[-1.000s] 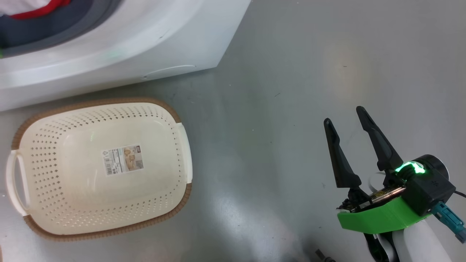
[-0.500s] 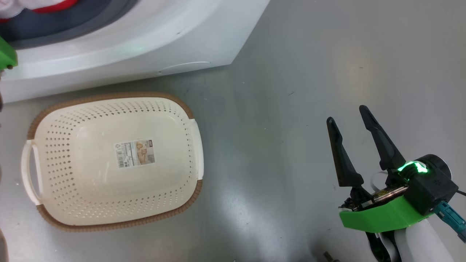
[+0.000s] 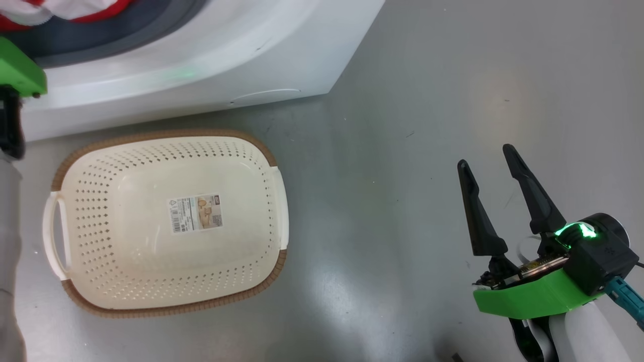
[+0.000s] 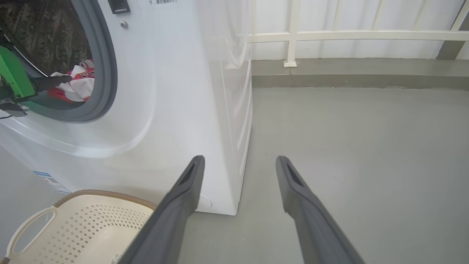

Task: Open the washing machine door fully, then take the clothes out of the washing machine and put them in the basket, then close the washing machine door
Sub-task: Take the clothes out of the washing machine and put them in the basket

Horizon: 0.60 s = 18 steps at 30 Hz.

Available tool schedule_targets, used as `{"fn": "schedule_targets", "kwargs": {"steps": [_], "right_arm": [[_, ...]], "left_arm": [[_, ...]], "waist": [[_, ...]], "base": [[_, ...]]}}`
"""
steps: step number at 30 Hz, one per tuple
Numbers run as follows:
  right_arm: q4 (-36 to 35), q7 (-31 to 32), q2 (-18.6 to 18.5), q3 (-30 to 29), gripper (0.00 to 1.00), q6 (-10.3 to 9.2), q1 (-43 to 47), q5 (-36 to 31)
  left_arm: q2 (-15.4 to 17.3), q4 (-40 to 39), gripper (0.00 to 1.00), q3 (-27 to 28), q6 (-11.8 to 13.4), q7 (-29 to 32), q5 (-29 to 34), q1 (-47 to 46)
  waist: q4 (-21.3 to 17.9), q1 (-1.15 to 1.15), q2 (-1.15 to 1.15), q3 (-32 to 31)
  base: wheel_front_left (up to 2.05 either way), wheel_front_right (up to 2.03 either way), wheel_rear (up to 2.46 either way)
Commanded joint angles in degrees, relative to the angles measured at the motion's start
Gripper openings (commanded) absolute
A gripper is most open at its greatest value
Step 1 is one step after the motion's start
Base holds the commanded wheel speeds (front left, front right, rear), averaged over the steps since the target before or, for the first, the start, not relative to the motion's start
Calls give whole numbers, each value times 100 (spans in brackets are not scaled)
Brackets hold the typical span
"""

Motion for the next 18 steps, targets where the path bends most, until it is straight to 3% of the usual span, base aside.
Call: {"fn": "schedule_targets", "kwargs": {"steps": [1, 10, 18], "right_arm": [[-120, -37, -57, 115, 100, 36, -5, 11], [-123, -37, -57, 97, 100, 36, 4, 45], [-103, -37, -57, 76, 100, 36, 10, 55]], "left_arm": [[244, -188, 0, 45, -31, -44, -1, 148], [199, -1039, 0, -47, 70, -65, 55, 748], [173, -2126, 0, -107, 317, -55, 103, 1508]], "waist": [[13, 0, 0, -12], [127, 0, 0, -94], [232, 0, 0, -236]], "base": [[0, 0, 0], [0, 0, 0], [0, 0, 0]]}}
